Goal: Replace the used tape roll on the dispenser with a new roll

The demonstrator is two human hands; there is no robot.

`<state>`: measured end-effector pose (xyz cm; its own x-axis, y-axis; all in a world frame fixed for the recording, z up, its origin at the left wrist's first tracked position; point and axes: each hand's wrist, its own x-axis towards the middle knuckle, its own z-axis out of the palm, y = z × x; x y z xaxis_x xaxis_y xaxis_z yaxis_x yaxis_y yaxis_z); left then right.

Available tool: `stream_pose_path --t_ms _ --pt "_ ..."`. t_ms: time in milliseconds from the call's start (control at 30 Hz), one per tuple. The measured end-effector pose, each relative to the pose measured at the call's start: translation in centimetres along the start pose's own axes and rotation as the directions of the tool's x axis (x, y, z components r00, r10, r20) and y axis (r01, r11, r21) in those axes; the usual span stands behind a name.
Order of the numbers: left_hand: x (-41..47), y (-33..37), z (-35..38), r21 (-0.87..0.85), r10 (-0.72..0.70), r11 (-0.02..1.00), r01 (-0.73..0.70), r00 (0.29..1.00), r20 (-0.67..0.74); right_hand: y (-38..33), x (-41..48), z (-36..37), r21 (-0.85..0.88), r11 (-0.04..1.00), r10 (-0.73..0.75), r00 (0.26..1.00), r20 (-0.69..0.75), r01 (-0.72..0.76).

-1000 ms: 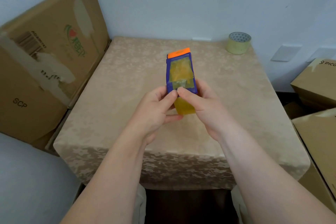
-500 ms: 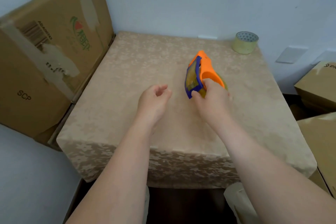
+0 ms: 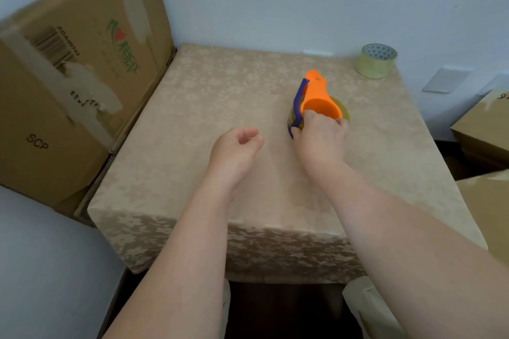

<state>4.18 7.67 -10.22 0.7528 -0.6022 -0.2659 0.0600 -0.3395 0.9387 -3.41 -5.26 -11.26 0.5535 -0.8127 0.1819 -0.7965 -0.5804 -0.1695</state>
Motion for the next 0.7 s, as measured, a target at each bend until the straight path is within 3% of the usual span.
stream_pose_path --t_ms 433,567,700 --pt "0.2 -0.2 0.5 0.000 0.016 1.000 -0.016 1.000 0.010 -0.1 0.2 0.7 -0.073 0.996 -0.056 0.997 0.044 0.059" --pt "0.0 -0.4 0.5 -0.012 -0.001 1.000 0.001 1.000 0.005 -0.3 -0.1 0.4 -0.218 0.966 -0.102 0.978 0.182 0.141" --pt "-0.9 -1.0 0.3 0.015 -0.013 1.000 0.014 1.000 -0.019 0.7 -0.7 -1.5 -0.136 0.982 -0.095 0.962 0.257 0.133"
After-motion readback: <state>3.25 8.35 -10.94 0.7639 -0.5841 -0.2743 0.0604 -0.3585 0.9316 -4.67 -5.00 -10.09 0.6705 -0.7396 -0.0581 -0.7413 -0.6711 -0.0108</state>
